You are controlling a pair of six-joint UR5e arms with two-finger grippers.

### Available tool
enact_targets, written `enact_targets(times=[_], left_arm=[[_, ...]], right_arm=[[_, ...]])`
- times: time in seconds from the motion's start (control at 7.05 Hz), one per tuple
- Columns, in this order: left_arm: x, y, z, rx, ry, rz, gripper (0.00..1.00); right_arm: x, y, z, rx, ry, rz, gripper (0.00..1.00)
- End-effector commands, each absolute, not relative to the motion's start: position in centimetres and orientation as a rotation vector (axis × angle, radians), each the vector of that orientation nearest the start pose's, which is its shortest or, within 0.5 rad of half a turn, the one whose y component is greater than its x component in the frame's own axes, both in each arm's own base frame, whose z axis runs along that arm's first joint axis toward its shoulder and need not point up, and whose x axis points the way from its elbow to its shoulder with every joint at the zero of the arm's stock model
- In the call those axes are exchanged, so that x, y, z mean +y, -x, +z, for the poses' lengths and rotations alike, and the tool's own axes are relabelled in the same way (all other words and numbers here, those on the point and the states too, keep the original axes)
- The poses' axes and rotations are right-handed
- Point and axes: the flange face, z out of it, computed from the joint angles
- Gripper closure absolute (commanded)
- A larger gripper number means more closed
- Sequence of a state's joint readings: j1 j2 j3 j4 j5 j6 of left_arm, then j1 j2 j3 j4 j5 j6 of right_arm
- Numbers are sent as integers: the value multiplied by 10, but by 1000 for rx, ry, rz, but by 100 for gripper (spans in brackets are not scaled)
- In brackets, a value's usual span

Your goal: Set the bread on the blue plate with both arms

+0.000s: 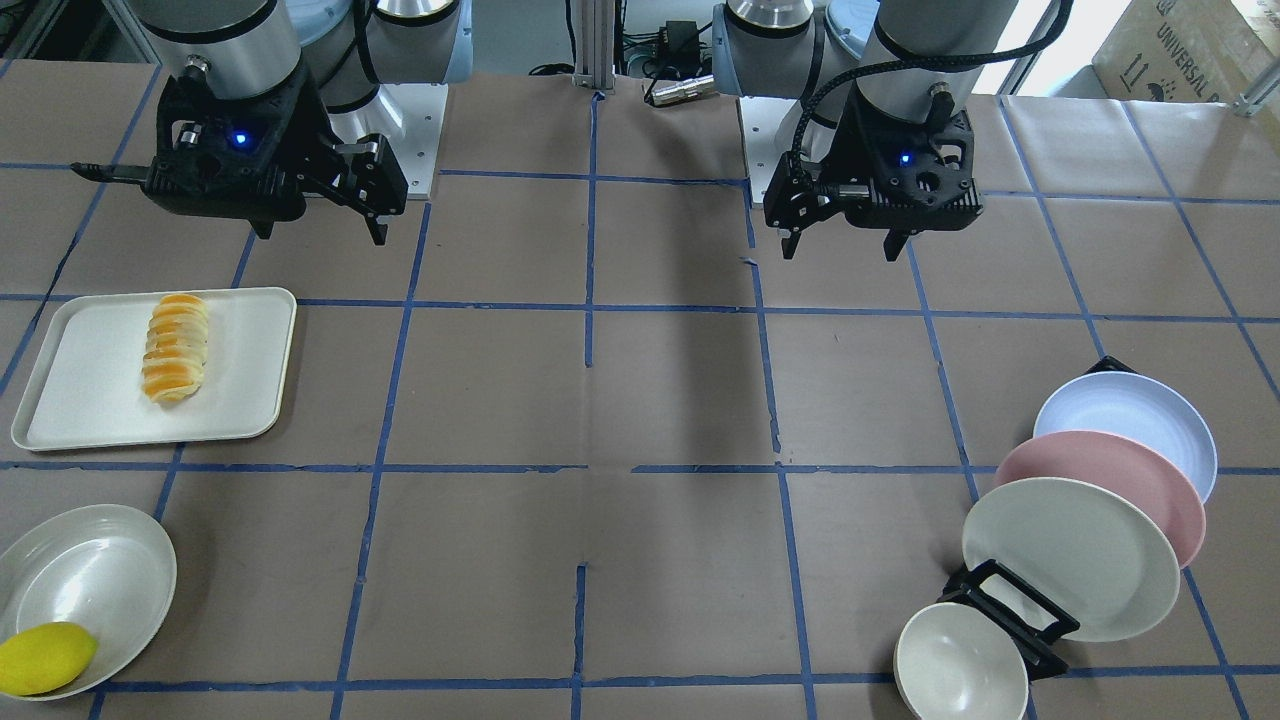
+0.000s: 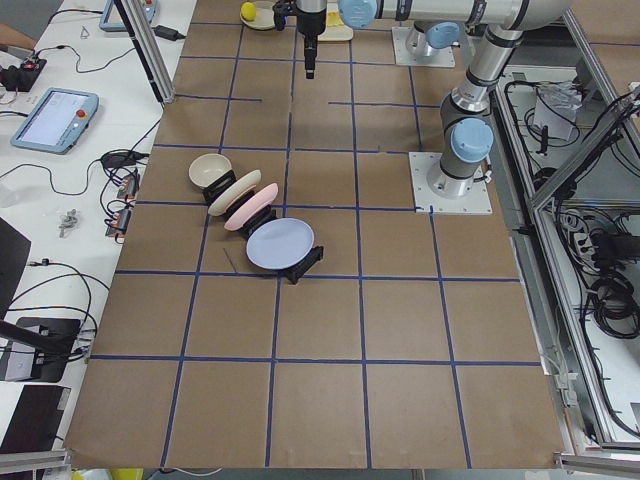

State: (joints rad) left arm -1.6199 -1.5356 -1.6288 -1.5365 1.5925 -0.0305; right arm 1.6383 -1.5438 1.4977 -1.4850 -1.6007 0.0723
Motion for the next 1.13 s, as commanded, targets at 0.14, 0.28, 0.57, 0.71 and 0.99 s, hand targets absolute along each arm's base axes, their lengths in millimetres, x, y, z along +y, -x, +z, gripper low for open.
enact_targets(times=[0.14,0.28,0.57,0.71,0.99], left_arm=[[-467,154,488,3116,-24,-33,0],[-468,153,484,3119,-16,-33,0],[-466,154,481,3128,-12,-25,0],[-467,154,484,3125,-12,-35,0],[-475,134,471,3116,2,11,0]], right_arm=[[-513,-76,492,3168,19,58,6],[-511,1,466,3146,0,137,7],[-496,81,406,3100,19,200,12],[-491,99,366,3097,117,163,12],[-466,117,294,3115,266,106,12]])
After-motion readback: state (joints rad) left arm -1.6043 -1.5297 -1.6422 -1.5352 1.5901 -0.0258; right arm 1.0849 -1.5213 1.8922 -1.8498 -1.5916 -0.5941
